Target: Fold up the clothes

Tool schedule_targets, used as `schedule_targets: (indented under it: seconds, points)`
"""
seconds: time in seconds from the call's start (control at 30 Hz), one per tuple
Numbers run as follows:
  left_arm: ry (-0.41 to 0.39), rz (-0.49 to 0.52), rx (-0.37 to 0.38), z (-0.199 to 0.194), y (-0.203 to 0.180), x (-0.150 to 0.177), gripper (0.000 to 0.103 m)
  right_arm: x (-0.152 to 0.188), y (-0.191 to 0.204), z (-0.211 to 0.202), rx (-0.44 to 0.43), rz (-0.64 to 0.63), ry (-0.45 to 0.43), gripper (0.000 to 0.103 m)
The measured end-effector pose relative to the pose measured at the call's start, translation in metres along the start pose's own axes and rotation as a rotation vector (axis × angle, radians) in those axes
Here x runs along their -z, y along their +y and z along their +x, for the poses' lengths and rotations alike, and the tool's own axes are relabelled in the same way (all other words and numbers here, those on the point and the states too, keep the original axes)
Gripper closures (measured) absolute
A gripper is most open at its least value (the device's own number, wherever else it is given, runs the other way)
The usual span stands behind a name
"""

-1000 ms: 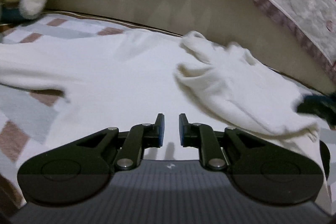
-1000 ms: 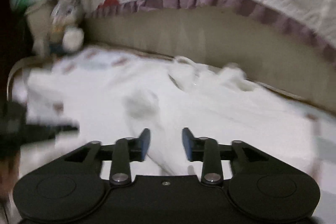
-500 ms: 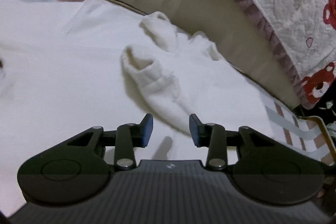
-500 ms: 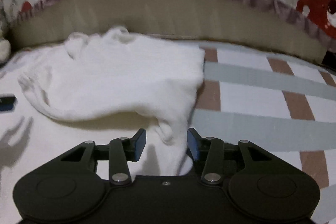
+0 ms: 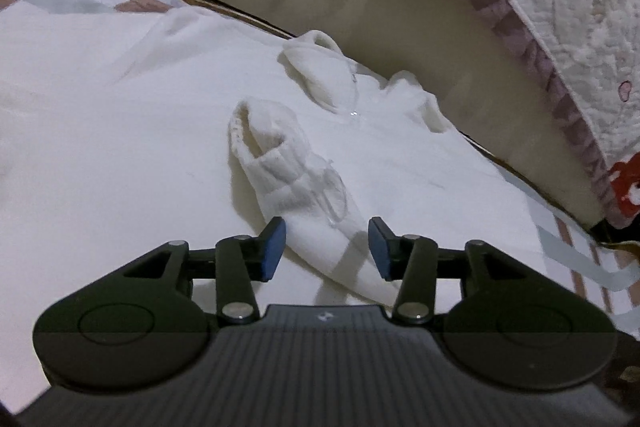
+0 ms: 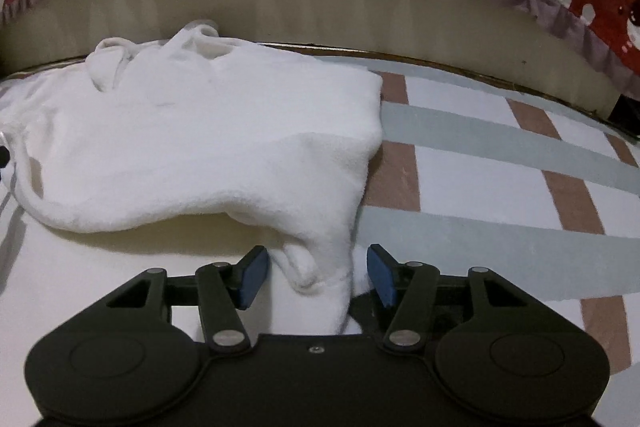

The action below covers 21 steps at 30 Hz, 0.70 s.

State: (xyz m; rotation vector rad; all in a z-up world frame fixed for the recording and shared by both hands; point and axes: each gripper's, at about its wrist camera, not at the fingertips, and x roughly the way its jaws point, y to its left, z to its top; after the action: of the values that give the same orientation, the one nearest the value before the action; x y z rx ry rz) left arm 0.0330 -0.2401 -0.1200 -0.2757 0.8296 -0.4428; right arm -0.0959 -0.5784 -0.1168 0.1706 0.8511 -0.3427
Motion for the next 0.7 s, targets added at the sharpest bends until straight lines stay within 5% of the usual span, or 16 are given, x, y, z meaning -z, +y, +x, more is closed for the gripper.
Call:
schedule_targets:
  seconds: [0.17, 0.23, 0.33, 0.37, 0.4, 0.47, 0.53, 0.6, 0.7]
  points:
    - [-0.042, -0.054, -0.098, 0.010, 0.001, -0.004, 0.044, 0.000, -0.005, 0.004, -0.012, 0.028, -0.010, 0.043]
    - [-0.014, -0.076, -0.086, 0.023, 0.002, -0.008, 0.037, 0.002, -0.008, 0.007, -0.012, 0.044, -0.012, 0.043]
    - [0.045, -0.094, -0.054, 0.047, 0.002, -0.014, 0.040, 0.001, -0.011, 0.009, -0.026, 0.066, -0.029, 0.044]
    - [0.032, -0.091, -0.058, 0.051, 0.000, -0.017, 0.058, 0.000, -0.011, 0.010, -0.028, 0.057, -0.038, 0.047]
    - [0.006, -0.065, -0.074, 0.051, -0.004, -0.022, 0.094, 0.001, -0.010, 0.010, -0.032, 0.043, -0.049, 0.052]
    - [-0.072, 0.014, -0.084, 0.039, -0.015, -0.032, 0.093, 0.001, -0.007, 0.008, -0.039, -0.005, -0.071, 0.083]
    - [-0.207, 0.109, -0.068, 0.014, -0.029, -0.039, 0.093, -0.001, -0.005, 0.003, 0.002, -0.044, -0.092, 0.086]
    - [-0.245, 0.148, -0.100, 0.005, -0.035, -0.038, 0.093, -0.002, -0.007, 0.003, 0.016, -0.033, -0.079, 0.087]
    - [-0.189, 0.120, -0.153, 0.017, -0.021, -0.027, 0.093, -0.001, -0.008, 0.006, 0.037, -0.029, -0.055, 0.088]
